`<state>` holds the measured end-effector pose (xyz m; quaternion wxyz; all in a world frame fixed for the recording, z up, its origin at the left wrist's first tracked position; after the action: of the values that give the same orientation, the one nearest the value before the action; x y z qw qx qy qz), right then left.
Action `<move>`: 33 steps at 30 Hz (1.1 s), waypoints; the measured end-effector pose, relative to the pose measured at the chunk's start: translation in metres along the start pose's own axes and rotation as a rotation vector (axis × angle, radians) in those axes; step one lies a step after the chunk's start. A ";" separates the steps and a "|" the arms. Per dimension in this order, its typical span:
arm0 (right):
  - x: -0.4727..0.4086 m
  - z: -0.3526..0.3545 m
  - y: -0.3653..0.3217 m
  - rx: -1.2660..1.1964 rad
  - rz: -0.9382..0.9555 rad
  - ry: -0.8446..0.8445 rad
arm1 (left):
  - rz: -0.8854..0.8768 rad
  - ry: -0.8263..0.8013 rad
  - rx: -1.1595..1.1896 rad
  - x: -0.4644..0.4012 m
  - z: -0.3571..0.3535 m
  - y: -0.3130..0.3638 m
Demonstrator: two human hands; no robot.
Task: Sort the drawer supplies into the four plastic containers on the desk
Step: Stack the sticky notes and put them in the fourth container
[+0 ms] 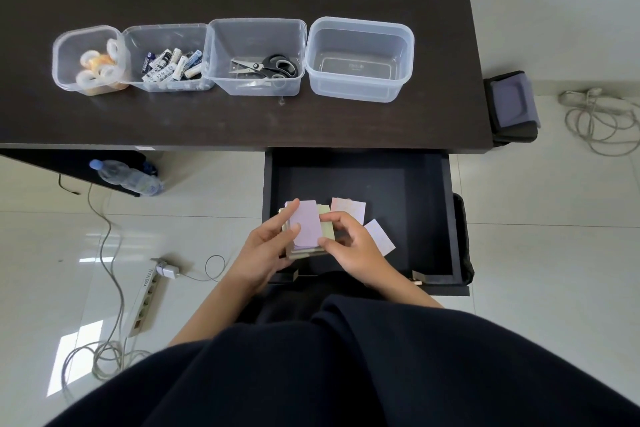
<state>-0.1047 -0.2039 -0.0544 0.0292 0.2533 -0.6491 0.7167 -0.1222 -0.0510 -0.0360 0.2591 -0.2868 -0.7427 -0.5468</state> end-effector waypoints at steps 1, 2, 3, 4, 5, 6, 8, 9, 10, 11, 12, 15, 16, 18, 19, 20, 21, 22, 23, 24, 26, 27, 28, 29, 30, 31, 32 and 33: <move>-0.001 -0.001 0.003 0.007 0.001 -0.004 | -0.018 0.065 -0.021 -0.002 0.003 -0.002; -0.002 -0.002 0.006 0.012 0.004 -0.010 | -0.035 0.118 -0.041 -0.004 0.006 -0.004; -0.003 -0.001 0.009 0.012 0.005 -0.010 | -0.044 0.154 -0.061 -0.006 0.009 -0.007; -0.005 0.001 0.013 0.006 0.000 0.006 | -0.048 0.178 -0.080 -0.008 0.013 -0.010; -0.007 0.006 0.017 0.009 -0.011 0.048 | -0.046 0.196 -0.102 -0.009 0.016 -0.012; -0.010 0.015 0.023 0.020 -0.027 0.115 | -0.037 0.211 -0.118 -0.010 0.019 -0.015; -0.015 0.038 0.043 0.087 -0.101 0.279 | -0.015 0.231 -0.118 -0.009 0.026 -0.022; -0.016 0.050 0.056 0.130 -0.150 0.353 | -0.003 0.233 -0.112 -0.008 0.027 -0.024; -0.017 0.061 0.068 0.179 -0.199 0.411 | 0.005 0.235 -0.106 -0.007 0.029 -0.025; -0.018 0.070 0.080 0.233 -0.247 0.441 | 0.010 0.240 -0.102 -0.006 0.029 -0.027; -0.019 0.077 0.090 0.293 -0.292 0.446 | 0.011 0.244 -0.098 -0.006 0.030 -0.027; -0.023 0.083 0.108 0.497 -0.417 0.374 | 0.007 0.248 -0.092 -0.004 0.032 -0.028; -0.024 0.082 0.110 0.564 -0.451 0.349 | 0.004 0.250 -0.093 -0.004 0.032 -0.028; -0.029 0.079 0.110 0.709 -0.479 0.321 | 0.001 0.257 -0.102 -0.002 0.033 -0.029; -0.031 0.078 0.110 0.753 -0.478 0.317 | -0.001 0.259 -0.110 -0.002 0.034 -0.029; -0.032 0.077 0.110 0.757 -0.477 0.319 | -0.001 0.258 -0.118 -0.002 0.035 -0.030; -0.033 0.076 0.111 0.738 -0.478 0.323 | -0.003 0.255 -0.124 -0.001 0.036 -0.031; -0.034 0.077 0.111 0.721 -0.473 0.324 | -0.007 0.253 -0.127 -0.001 0.037 -0.032; -0.034 0.077 0.112 0.715 -0.461 0.321 | -0.010 0.252 -0.126 -0.001 0.038 -0.033; -0.034 0.078 0.112 0.712 -0.442 0.313 | -0.013 0.251 -0.126 0.000 0.039 -0.034; -0.034 0.078 0.110 0.696 -0.395 0.290 | -0.012 0.253 -0.130 0.000 0.040 -0.035; -0.034 0.079 0.109 0.671 -0.370 0.284 | -0.007 0.255 -0.129 0.000 0.040 -0.036; -0.034 0.080 0.108 0.635 -0.342 0.283 | -0.002 0.254 -0.126 0.000 0.040 -0.036; -0.033 0.080 0.106 0.596 -0.311 0.288 | 0.000 0.255 -0.123 -0.001 0.040 -0.036; -0.031 0.080 0.102 0.560 -0.272 0.300 | 0.000 0.255 -0.121 -0.002 0.039 -0.035; -0.030 0.080 0.096 0.524 -0.228 0.320 | 0.000 0.254 -0.119 -0.002 0.038 -0.034; -0.027 0.080 0.089 0.488 -0.183 0.350 | 0.002 0.249 -0.114 -0.003 0.037 -0.033; -0.024 0.080 0.081 0.451 -0.139 0.384 | 0.007 0.243 -0.109 -0.004 0.035 -0.033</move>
<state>-0.0876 -0.2853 -0.1364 0.1433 0.1569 -0.4373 0.8739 -0.1450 -0.0254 -0.0702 0.3329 -0.2350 -0.6740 -0.6162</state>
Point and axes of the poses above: each hand's wrist, its own x-axis away from the middle knuckle, its own z-axis out of the back of the hand, y = z × x, the point moved 5 cm from there along -x, towards the middle knuckle, and after that the axes turned 4 degrees about z, right-handed, at the moved point
